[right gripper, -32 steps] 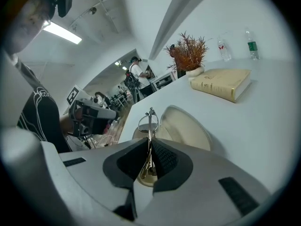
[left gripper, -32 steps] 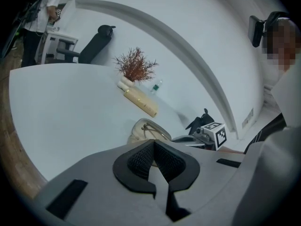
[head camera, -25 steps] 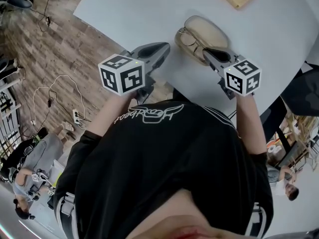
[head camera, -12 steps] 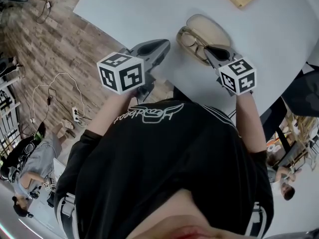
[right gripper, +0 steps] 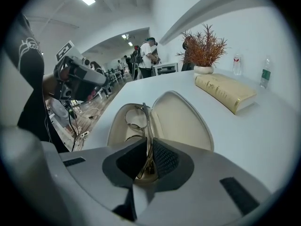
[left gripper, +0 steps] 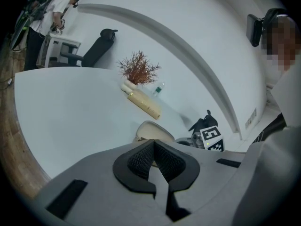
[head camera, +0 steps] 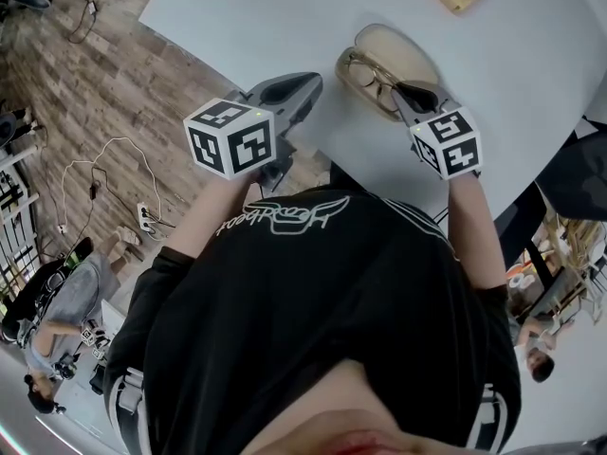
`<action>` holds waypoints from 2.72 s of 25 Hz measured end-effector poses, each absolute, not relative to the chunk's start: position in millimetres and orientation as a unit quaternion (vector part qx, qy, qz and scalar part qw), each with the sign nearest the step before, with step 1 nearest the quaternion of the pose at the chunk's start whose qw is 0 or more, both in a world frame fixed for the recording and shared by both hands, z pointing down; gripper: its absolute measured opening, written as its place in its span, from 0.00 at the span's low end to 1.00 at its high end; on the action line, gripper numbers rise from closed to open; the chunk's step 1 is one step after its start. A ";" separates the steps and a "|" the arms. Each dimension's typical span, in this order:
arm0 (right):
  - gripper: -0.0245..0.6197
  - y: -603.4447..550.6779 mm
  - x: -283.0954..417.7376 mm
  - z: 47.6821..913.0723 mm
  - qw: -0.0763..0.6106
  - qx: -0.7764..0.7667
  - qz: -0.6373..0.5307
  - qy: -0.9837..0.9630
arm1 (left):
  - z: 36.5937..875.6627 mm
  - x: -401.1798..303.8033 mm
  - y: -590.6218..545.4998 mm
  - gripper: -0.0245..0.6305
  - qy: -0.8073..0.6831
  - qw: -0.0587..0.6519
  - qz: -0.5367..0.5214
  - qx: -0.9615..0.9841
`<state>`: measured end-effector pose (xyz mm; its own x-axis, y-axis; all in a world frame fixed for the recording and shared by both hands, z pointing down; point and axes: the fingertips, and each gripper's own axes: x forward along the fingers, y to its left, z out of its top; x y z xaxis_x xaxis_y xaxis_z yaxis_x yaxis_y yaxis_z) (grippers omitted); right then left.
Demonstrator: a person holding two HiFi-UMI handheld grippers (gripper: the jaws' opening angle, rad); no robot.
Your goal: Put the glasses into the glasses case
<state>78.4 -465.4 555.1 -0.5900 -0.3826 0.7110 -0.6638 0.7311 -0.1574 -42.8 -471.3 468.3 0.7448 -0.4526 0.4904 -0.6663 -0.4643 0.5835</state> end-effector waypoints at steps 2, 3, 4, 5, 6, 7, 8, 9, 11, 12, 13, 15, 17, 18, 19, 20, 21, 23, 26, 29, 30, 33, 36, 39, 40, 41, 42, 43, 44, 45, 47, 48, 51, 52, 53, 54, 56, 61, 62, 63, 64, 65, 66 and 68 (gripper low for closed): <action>0.08 -466.0 78.0 554.7 0.340 0.303 0.205 -0.866 | 466.2 -42.0 -470.8 0.05 -0.331 0.395 0.135 0.846; 0.08 -466.4 77.9 554.9 0.341 0.303 0.203 -0.866 | 465.6 -41.9 -470.4 0.05 -0.330 0.395 0.135 0.846; 0.08 -466.8 77.8 555.1 0.341 0.304 0.202 -0.866 | 465.2 -41.9 -470.0 0.05 -0.330 0.395 0.134 0.847; 0.08 -467.3 77.5 554.9 0.340 0.305 0.200 -0.867 | 464.9 -42.2 -469.5 0.04 -0.330 0.395 0.134 0.847; 0.08 -467.8 77.2 554.1 0.338 0.306 0.199 -0.867 | 464.4 -42.6 -468.9 0.05 -0.331 0.395 0.134 0.847; 0.08 -468.6 77.1 552.8 0.336 0.308 0.197 -0.868 | 463.6 -43.1 -468.2 0.05 -0.332 0.394 0.134 0.847; 0.08 -469.4 77.4 551.2 0.334 0.311 0.195 -0.868 | 462.4 -43.7 -467.4 0.04 -0.332 0.393 0.134 0.847; 0.08 -470.1 77.8 549.6 0.332 0.313 0.194 -0.868 | 461.2 -44.3 -466.7 0.05 -0.333 0.393 0.133 0.847; 0.09 -470.9 78.9 547.6 0.330 0.316 0.192 -0.868 | 459.1 -45.0 -465.5 0.05 -0.335 0.392 0.133 0.847; 0.11 -471.2 80.0 547.2 0.330 0.318 0.191 -0.868 | 458.5 -45.0 -465.0 0.05 -0.335 0.391 0.132 0.847; 0.13 -471.5 81.3 546.9 0.329 0.320 0.190 -0.868 | 458.0 -44.9 -464.3 0.05 -0.336 0.391 0.132 0.847; 0.16 -471.8 83.6 544.2 0.324 0.327 0.187 -0.868 | 456.7 -45.5 -461.9 0.05 -0.336 0.389 0.130 0.848; 0.17 -471.4 84.0 536.5 0.314 0.337 0.180 -0.870 | 454.2 -48.0 -457.2 0.05 -0.337 0.387 0.128 0.849; 0.17 -471.0 84.5 531.1 0.308 0.343 0.173 -0.870 | 452.3 -49.4 -454.4 0.05 -0.337 0.385 0.127 0.850; 0.17 -470.4 85.5 524.8 0.302 0.350 0.166 -0.871 | 450.1 -50.3 -451.4 0.05 -0.336 0.383 0.126 0.851; 0.17 -469.4 86.7 517.3 0.294 0.359 0.159 -0.872 | 447.6 -50.6 -448.4 0.04 -0.335 0.380 0.125 0.853; 0.17 -467.6 87.6 509.2 0.284 0.367 0.152 -0.872 | 444.9 -50.7 -444.9 0.05 -0.334 0.376 0.123 0.856; 0.17 -460.5 87.4 493.0 0.265 0.382 0.141 -0.874 | 438.6 -51.9 -436.5 0.05 -0.333 0.369 0.118 0.860; 0.17 -441.7 83.1 470.0 0.240 0.399 0.125 -0.876 | 428.0 -54.9 -419.5 0.05 -0.327 0.358 0.109 0.868; 0.17 -409.8 79.4 447.0 0.211 0.420 0.111 -0.876 | 418.2 -55.4 -391.7 0.04 -0.315 0.349 0.101 0.877; 0.17 -398.2 78.6 436.0 0.199 0.427 0.108 -0.875 | 411.8 -54.8 -382.5 0.05 -0.311 0.345 0.097 0.880; 0.17 -364.4 79.0 396.5 0.161 0.450 0.099 -0.873 | 384.9 -47.5 -359.4 0.05 -0.291 0.327 0.082 0.895; 0.17 -329.1 76.6 360.9 0.120 0.463 0.092 -0.873 | 361.4 -39.3 -336.0 0.05 -0.268 0.306 0.068 0.911; 0.16 -300.7 66.7 335.7 0.087 0.460 0.087 -0.880 | 345.1 -37.9 -316.3 0.05 -0.258 0.292 0.060 0.919; 0.16 -293.1 64.5 329.7 0.082 0.457 0.083 -0.882 | 340.5 -36.4 -310.0 0.05 -0.255 0.288 0.056 0.921; 0.16 -286.9 63.8 324.3 0.079 0.456 0.075 -0.884 | 335.5 -34.2 -304.3 0.04 -0.252 0.284 0.052 0.924; 0.14 -281.6 63.6 319.2 0.076 0.455 0.068 -0.885 | 329.7 -31.9 -298.9 0.05 -0.249 0.279 0.049 0.926; 0.13 -276.3 62.7 314.5 0.075 0.454 0.064 -0.886 | 323.7 -30.5 -293.4 0.05 -0.247 0.273 0.046 0.929; 0.12 -270.8 61.0 310.5 0.072 0.451 0.064 -0.887 | 317.6 -30.1 -288.0 0.05 -0.245 0.269 0.044 0.930; 0.11 -265.4 58.9 307.1 0.068 0.447 0.068 -0.890 | 312.0 -30.3 -283.1 0.05 -0.245 0.265 0.042 0.932; 0.10 -255.3 56.5 301.8 0.058 0.437 0.076 -0.894 | 303.5 -29.7 -273.4 0.05 -0.247 0.258 0.037 0.933; 0.10 -249.7 57.4 299.9 0.054 0.432 0.079 -0.897 | 300.8 -27.7 -267.6 0.04 -0.248 0.254 0.035 0.934; 0.08 -229.8 70.9 296.1 0.042 0.423 0.090 -0.901 | 296.5 -13.9 -246.8 0.05 -0.254 0.245 0.035 0.935; 0.08 -223.3 77.3 295.2 0.038 0.420 0.096 -0.902 | 295.7 -8.1 -240.1 0.05 -0.256 0.246 0.035 0.934; 0.08 -216.8 83.2 294.7 0.035 0.416 0.103 -0.903 | 295.4 -2.6 -233.2 0.05 -0.258 0.249 0.035 0.933; 0.08 -209.6 88.1 294.6 0.033 0.411 0.110 -0.904 | 295.6 2.6 -226.1 0.04 -0.259 0.252 0.037 0.932; 0.07 -193.0 95.6 296.6 0.031 0.401 0.120 -0.908 | 296.4 12.4 -210.9 0.05 -0.259 0.257 0.042 0.930; 0.06 -154.1 116.0 306.3 0.023 0.391 0.151 -0.908 | 294.7 35.2 -171.1 0.05 -0.262 0.250 0.041 0.931; 0.06 -146.7 119.4 307.1 0.021 0.393 0.152 -0.907 | 294.4 38.2 -162.6 0.04 -0.263 0.248 0.039 0.932; 0.06 -138.4 122.3 307.3 0.020 0.395 0.150 -0.906 | 294.2 40.7 -153.9 0.05 -0.265 0.246 0.037 0.932; 0.06 -129.3 124.9 307.1 0.019 0.395 0.147 -0.906 | 294.0 43.0 -144.9 0.05 -0.267 0.244 0.036 0.932; 0.06 -119.9 127.3 306.6 0.018 0.395 0.144 -0.907 | 293.6 45.2 -135.9 0.05 -0.269 0.243 0.035 0.931; 0.06 -110.9 129.8 305.8 0.016 0.394 0.142 -0.908 | 292.8 47.6 -126.9 0.05 -0.270 0.241 0.035 0.931; 0.06 -94.2 134.6 303.4 0.009 0.390 0.142 -0.910 | 290.7 52.8 -109.2 0.05 -0.273 0.236 0.035 0.932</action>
<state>134.6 -94.2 303.4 -0.6960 -0.7067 0.1269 -0.7118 0.6559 -0.2514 52.8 -109.2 290.7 0.8486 -0.4923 0.1937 -0.5252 -0.7398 0.4206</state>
